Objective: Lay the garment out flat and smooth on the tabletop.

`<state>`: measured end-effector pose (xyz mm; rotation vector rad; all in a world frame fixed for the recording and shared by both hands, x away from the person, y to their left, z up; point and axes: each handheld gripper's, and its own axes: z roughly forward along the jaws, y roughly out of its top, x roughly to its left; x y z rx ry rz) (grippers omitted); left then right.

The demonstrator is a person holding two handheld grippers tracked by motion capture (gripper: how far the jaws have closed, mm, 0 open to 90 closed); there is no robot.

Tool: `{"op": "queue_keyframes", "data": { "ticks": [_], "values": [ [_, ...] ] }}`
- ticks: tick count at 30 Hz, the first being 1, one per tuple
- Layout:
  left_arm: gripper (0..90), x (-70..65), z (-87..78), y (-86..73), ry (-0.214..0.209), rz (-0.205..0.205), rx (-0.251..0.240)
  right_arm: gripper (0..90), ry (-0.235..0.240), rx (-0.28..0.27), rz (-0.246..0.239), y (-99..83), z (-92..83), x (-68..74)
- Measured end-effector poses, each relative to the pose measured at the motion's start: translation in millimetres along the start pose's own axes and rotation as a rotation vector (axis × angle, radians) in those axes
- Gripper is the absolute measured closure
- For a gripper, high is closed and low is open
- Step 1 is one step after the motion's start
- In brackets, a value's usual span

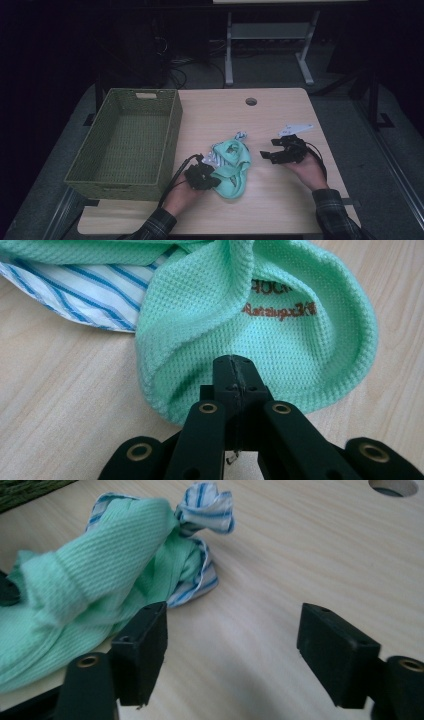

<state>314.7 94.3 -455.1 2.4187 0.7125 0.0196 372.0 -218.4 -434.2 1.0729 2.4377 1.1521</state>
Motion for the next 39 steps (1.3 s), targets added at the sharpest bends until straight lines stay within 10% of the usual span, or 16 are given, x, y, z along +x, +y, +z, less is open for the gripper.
{"op": "queue_keyframes", "data": {
  "ticks": [11,39],
  "values": [
    [89.6,0.7,-0.2,-0.6,0.003,0.01,-0.002,42.6,0.055,-0.021,-0.041,44.7,18.1,-1.7],
    [89.6,-0.7,-0.6,0.2,0.006,0.005,0.005,58.1,0.212,0.089,-0.17,107.6,91.3,55.9]
  ]
}}
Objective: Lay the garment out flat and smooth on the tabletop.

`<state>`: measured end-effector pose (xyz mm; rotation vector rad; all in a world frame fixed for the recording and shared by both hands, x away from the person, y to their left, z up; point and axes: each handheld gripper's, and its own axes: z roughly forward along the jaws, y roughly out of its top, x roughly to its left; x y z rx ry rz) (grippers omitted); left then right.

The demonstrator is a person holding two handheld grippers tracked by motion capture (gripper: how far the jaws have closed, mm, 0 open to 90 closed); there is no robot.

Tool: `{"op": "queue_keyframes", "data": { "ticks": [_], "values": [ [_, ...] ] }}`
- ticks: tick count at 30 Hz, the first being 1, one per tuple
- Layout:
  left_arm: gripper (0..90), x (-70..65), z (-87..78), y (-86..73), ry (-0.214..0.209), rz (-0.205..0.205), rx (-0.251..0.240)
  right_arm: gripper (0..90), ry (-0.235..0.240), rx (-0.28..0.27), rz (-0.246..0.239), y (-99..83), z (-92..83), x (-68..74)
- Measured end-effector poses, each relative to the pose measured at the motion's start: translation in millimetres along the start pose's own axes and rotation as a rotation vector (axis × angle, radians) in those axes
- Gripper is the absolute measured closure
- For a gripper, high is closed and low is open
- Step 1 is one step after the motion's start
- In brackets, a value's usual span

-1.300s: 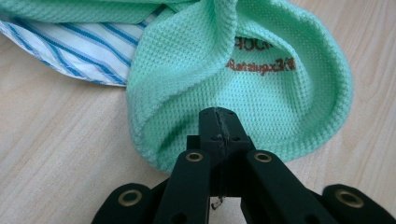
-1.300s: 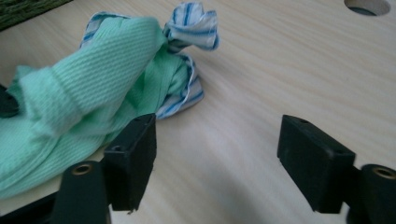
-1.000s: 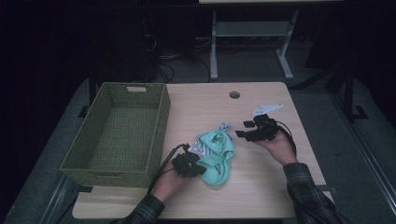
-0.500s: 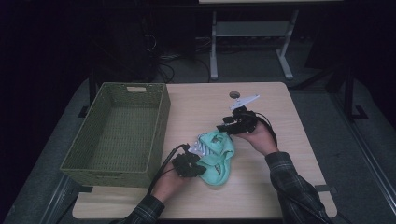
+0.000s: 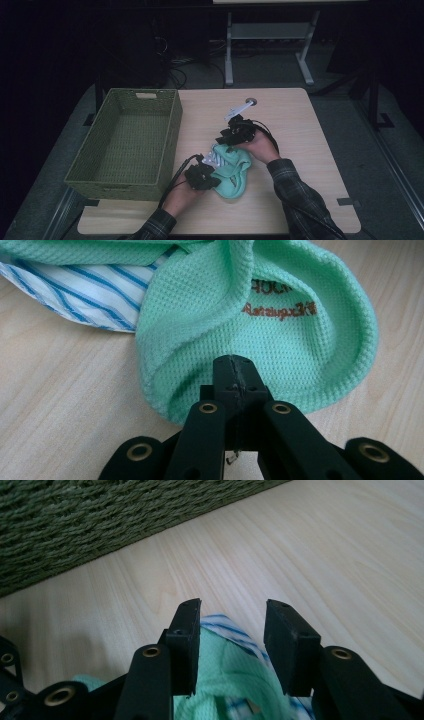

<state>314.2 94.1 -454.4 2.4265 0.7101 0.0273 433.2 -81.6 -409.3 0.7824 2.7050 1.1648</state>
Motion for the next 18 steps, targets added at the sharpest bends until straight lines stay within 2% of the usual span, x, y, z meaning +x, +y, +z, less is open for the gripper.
{"op": "queue_keyframes", "data": {
  "ticks": [5,11,15,16,18],
  "values": [
    [89.6,0.1,-0.2,0.1,0.002,0.007,0.004,57.6,0.006,0.035,-0.037,2.8,13.1,2.9],
    [89.7,-0.9,0.8,0.1,0.001,-0.008,-0.009,56.3,0.012,0.074,-0.04,0.6,24.3,5.2],
    [89.7,-1.8,1.2,0.1,0.004,-0.015,-0.015,55.5,0.002,0.108,-0.065,-1.4,32.2,6.3],
    [89.6,-1.9,1.1,0.2,0.004,-0.014,-0.014,55.5,-0.001,0.115,-0.087,-2.4,34.8,5.6],
    [89.7,-1.8,1.0,0.3,0.006,-0.01,-0.013,58.2,-0.001,0.127,-0.091,-3.7,37.9,6.5]
  ]
}}
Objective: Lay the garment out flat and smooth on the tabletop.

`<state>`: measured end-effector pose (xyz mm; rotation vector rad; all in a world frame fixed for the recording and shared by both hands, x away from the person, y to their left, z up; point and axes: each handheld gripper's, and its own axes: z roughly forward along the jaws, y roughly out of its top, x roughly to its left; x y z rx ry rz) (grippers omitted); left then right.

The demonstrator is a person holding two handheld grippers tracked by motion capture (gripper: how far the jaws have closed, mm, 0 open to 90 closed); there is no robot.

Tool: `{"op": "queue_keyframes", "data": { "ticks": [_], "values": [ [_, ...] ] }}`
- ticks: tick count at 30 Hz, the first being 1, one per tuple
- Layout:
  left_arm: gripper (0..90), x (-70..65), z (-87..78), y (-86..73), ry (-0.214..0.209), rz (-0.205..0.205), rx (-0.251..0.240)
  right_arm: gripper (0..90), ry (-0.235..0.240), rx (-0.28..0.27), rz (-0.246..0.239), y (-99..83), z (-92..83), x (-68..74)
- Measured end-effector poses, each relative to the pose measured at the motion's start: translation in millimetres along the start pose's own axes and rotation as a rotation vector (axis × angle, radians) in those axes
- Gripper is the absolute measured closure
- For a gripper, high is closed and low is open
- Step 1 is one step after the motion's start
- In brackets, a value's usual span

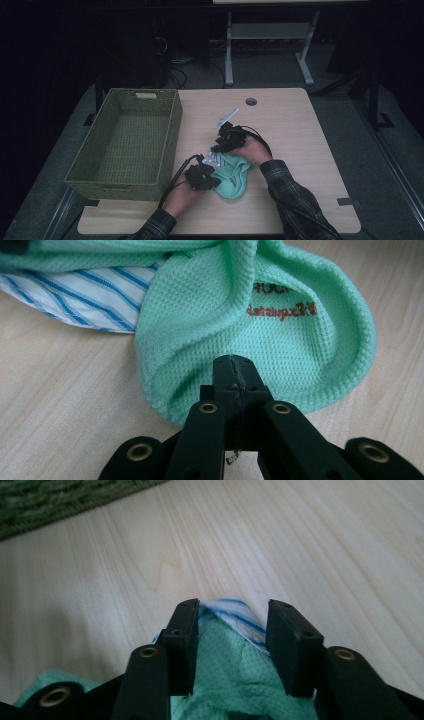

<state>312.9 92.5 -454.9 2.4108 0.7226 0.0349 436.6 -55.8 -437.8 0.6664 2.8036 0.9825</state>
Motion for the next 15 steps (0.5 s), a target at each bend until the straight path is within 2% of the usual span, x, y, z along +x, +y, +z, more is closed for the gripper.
{"op": "queue_keyframes", "data": {
  "ticks": [2,6,7,8,13,14,15],
  "values": [
    [89.7,0.0,0.0,0.0,0.0,0.0,0.0,62.3,0.002,0.007,-0.009,-1.3,3.0,0.7],
    [89.7,1.0,-1.1,0.3,-0.001,0.018,0.016,76.1,0.012,0.017,-0.003,-3.5,4.3,0.6],
    [89.7,0.3,-0.5,0.3,-0.001,0.01,0.009,79.7,0.014,0.021,0.007,-4.0,4.0,1.2],
    [89.7,0.3,-0.5,0.3,0.001,0.013,0.01,82.9,0.014,0.015,-0.005,-4.8,4.8,0.0],
    [89.7,-0.4,0.0,0.3,0.0,0.004,0.003,85.6,0.017,0.013,0.011,-6.9,2.7,-2.2],
    [89.7,0.9,-1.1,0.4,0.0,0.021,0.018,85.7,0.014,0.013,0.013,-6.9,1.1,-2.7],
    [89.7,0.9,-1.2,0.4,0.001,0.021,0.018,85.7,0.009,0.01,0.013,-6.7,-0.8,-3.7]
  ]
}}
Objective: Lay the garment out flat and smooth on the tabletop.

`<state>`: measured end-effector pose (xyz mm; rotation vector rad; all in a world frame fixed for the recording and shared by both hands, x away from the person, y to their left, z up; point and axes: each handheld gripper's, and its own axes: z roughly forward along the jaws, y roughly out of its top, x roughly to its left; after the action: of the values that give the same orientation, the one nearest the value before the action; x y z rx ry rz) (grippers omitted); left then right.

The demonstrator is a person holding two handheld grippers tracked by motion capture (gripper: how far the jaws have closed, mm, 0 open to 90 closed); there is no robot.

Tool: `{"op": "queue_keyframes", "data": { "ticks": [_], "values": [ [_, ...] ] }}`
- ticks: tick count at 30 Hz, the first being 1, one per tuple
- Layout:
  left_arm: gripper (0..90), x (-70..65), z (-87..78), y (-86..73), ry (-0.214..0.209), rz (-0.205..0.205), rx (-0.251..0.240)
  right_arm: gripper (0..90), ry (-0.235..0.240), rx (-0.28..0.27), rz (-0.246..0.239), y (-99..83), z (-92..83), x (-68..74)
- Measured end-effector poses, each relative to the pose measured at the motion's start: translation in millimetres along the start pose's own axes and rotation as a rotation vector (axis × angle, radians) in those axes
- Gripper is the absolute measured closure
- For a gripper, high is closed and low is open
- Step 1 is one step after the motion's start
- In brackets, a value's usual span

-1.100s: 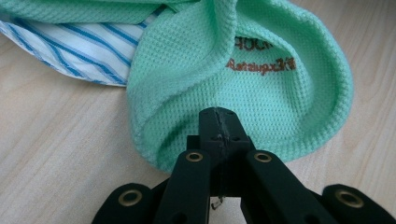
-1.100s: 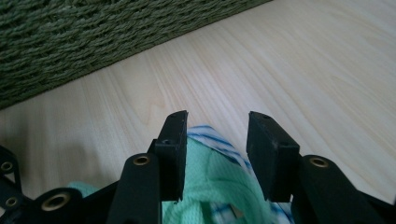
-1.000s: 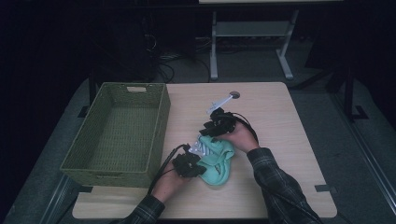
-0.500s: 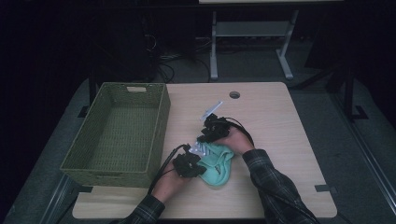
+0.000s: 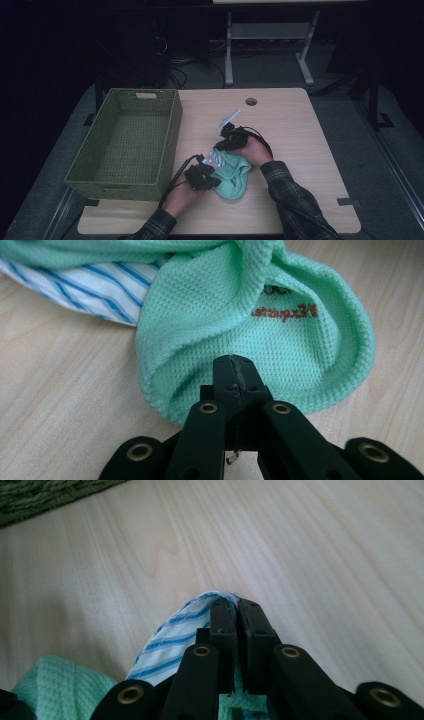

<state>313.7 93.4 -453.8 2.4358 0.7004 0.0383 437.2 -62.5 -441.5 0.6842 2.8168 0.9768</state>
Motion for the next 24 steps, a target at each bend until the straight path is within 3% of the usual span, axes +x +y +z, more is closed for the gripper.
{"op": "queue_keyframes", "data": {
  "ticks": [6,16,24],
  "values": [
    [89.8,-1.8,1.0,-0.1,0.002,-0.011,-0.011,85.7,-0.043,-0.033,0.027,3.5,-14.5,-9.0],
    [89.8,-1.4,0.0,-0.8,0.003,0.0,-0.003,85.7,-0.139,-0.105,0.128,8.1,-35.4,-30.2],
    [89.8,-1.8,0.5,-1.7,-0.004,-0.019,-0.017,85.8,-0.228,-0.126,0.157,9.9,-43.8,-50.0]
  ]
}}
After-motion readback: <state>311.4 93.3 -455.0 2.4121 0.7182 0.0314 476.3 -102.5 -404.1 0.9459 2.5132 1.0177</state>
